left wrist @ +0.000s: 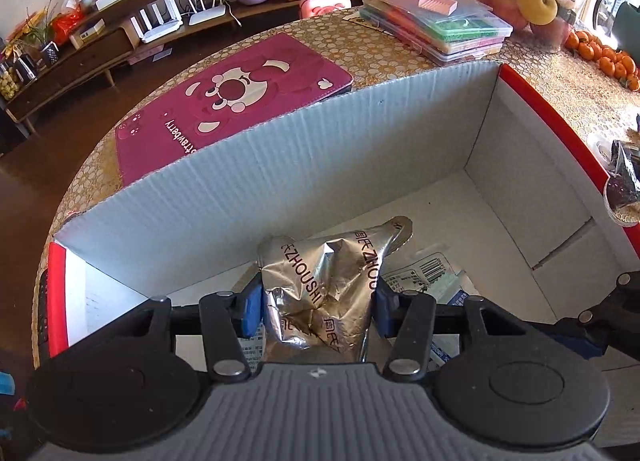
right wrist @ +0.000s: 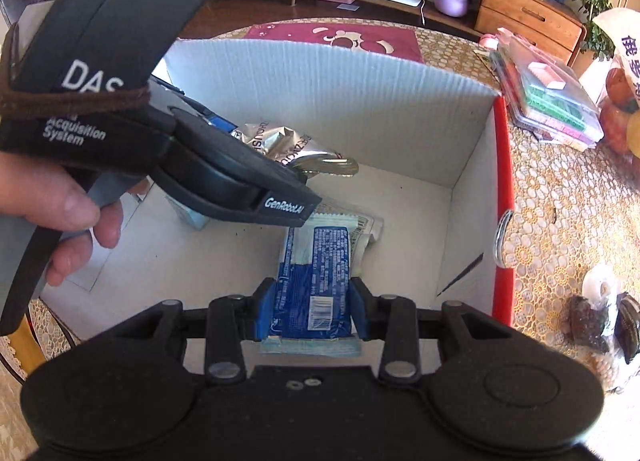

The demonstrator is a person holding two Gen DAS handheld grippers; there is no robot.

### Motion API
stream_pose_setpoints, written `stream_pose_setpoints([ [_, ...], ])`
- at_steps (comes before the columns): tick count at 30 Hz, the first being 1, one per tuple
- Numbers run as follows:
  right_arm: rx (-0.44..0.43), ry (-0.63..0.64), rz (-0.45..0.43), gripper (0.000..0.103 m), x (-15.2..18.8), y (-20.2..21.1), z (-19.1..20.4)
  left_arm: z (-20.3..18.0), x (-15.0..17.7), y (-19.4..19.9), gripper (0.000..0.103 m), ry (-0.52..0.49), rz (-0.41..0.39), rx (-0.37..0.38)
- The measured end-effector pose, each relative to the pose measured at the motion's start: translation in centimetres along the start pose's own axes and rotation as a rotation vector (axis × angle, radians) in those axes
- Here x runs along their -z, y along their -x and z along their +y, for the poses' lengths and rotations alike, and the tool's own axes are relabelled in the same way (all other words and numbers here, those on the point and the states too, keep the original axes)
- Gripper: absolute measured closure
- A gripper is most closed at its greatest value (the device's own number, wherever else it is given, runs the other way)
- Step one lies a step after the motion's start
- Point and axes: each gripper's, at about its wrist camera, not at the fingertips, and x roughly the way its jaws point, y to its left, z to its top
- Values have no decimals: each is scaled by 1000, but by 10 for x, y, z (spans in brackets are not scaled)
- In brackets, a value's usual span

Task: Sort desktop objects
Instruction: 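Lower the foil bag with the left tool into the box while the right tool lowers the blue bar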

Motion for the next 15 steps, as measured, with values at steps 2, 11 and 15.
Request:
stream_pose_setpoints([
  [2,-3,-4,4,65,1,-1,0,-1,0,0,51,0,1,0],
  [11,-3,-12,-3,59,3,0,-2,-4,1,1,48,-7,2,-23],
  [15,-14,-17,-25,55,2,7,-3,-3,3,4,47,1,-2,-27],
])
